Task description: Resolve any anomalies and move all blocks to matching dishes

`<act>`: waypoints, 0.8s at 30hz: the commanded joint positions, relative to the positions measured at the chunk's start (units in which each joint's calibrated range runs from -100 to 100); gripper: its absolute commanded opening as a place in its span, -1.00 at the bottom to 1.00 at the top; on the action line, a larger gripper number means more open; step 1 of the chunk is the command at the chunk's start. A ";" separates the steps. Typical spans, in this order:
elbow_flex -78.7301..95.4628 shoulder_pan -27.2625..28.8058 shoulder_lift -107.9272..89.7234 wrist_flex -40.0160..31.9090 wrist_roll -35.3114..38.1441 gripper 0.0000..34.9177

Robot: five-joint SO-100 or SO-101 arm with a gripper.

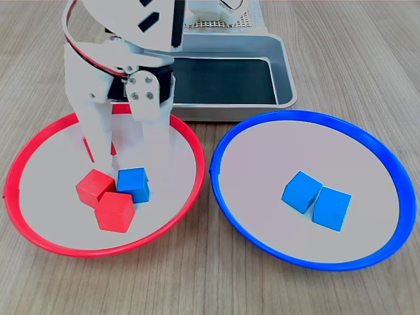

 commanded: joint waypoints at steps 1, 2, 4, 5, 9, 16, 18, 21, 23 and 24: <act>-1.04 -0.52 0.39 -1.83 -0.73 -0.13; -1.31 -0.71 0.74 -2.00 -0.88 -0.14; -1.85 -0.99 1.25 -2.33 -1.07 -0.16; -2.22 -1.18 1.59 -2.57 -1.27 -0.19; -2.58 -1.65 2.01 -2.90 -1.71 -0.96; -2.13 -2.68 -3.44 -2.08 -7.03 -0.99; -2.04 -3.25 -6.51 -1.09 -9.04 -0.99; -1.04 -4.85 -13.34 1.39 -12.89 -0.99; 0.24 -6.26 -16.58 0.98 -15.24 -0.99; 0.79 -7.39 -18.28 0.98 -16.85 -0.99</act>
